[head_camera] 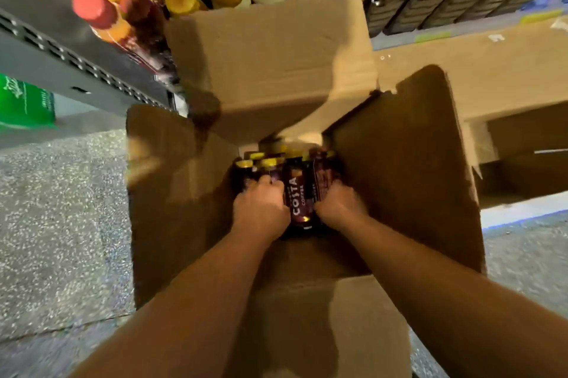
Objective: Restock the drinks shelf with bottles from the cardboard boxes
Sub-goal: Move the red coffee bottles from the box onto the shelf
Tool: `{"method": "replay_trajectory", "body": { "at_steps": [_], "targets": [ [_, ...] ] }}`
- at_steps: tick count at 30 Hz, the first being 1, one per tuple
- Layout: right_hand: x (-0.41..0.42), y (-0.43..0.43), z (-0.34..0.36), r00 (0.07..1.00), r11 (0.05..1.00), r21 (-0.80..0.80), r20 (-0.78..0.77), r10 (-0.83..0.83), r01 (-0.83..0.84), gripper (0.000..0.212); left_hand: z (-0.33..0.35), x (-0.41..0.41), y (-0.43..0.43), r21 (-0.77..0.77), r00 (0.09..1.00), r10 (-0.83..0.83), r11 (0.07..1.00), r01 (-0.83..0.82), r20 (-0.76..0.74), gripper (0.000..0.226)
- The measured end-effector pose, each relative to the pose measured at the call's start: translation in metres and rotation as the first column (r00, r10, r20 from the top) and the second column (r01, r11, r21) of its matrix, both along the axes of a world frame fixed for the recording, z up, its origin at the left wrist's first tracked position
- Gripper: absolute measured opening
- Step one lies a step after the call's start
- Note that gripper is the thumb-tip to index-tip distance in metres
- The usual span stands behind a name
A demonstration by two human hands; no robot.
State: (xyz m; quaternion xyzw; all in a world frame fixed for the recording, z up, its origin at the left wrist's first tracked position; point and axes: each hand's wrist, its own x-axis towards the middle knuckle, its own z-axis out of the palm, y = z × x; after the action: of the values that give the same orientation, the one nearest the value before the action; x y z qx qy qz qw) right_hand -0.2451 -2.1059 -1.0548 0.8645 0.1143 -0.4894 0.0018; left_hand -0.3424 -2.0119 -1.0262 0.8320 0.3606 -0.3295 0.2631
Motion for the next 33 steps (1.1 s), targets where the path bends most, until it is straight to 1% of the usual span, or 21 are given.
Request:
{"method": "replay_trajectory", "body": {
  "at_steps": [2,4,8,10,15,18,21,24,28,29,32,33],
  "targets": [
    [-0.001,-0.003,-0.022,1.0,1.0,-0.016,-0.004,-0.018,0.018,0.049,-0.017,-0.002,-0.003,-0.002,1.0,0.002,1.0,-0.002,0.011,0.037],
    [-0.002,-0.006,-0.041,0.999,0.999,-0.016,-0.012,-0.049,0.049,0.053,-0.032,-0.005,-0.006,0.01,0.999,-0.03,1.0,0.03,0.027,0.038],
    [-0.002,-0.009,-0.069,0.988,0.99,-0.019,-0.054,-0.143,0.142,0.054,-0.052,-0.01,-0.003,0.018,0.998,-0.059,0.998,0.058,0.017,0.039],
    [-0.002,-0.01,-0.076,0.979,0.981,-0.01,-0.049,-0.196,0.196,0.054,-0.056,-0.01,-0.001,0.017,0.998,-0.059,0.998,0.058,0.021,0.038],
    [-0.001,-0.012,-0.087,0.918,0.919,0.021,-0.065,-0.392,0.394,0.065,-0.072,0.004,0.003,-0.007,0.998,0.058,0.998,-0.058,0.006,0.048],
    [-0.001,-0.012,-0.097,0.915,0.915,0.035,-0.056,-0.401,0.403,0.073,-0.086,0.024,0.004,-0.013,0.992,0.128,0.992,-0.128,0.013,0.061],
    [-0.001,-0.014,-0.107,0.905,0.903,0.071,-0.049,-0.422,0.425,0.078,-0.104,0.04,0.007,0.029,0.991,0.128,0.991,-0.129,0.047,0.067],
    [-0.002,-0.016,-0.113,0.896,0.892,0.083,-0.034,-0.443,0.444,0.08,-0.118,0.052,0.007,0.057,0.995,0.102,0.993,-0.1,-0.025,0.064],
    [0.001,-0.016,-0.116,0.892,0.891,0.051,-0.031,-0.45,0.451,0.075,-0.129,0.063,0.008,0.029,0.974,0.222,0.975,-0.221,-0.048,0.055],
    [0.002,-0.016,-0.116,0.892,0.891,0.044,-0.023,-0.451,0.451,0.071,-0.131,0.063,0.007,0.02,0.965,0.262,0.965,-0.261,-0.028,0.051],
    [0.002,-0.015,-0.111,0.866,0.864,0.048,-0.028,-0.5,0.501,0.063,-0.123,0.061,0.001,0.002,0.907,0.407,0.912,-0.41,0.107,0.024],
    [0.002,-0.016,-0.108,0.851,0.85,0.049,-0.033,-0.524,0.525,0.062,-0.118,0.06,0.0,0.005,0.897,0.42,0.905,-0.425,0.138,0.022]
  ]
}}
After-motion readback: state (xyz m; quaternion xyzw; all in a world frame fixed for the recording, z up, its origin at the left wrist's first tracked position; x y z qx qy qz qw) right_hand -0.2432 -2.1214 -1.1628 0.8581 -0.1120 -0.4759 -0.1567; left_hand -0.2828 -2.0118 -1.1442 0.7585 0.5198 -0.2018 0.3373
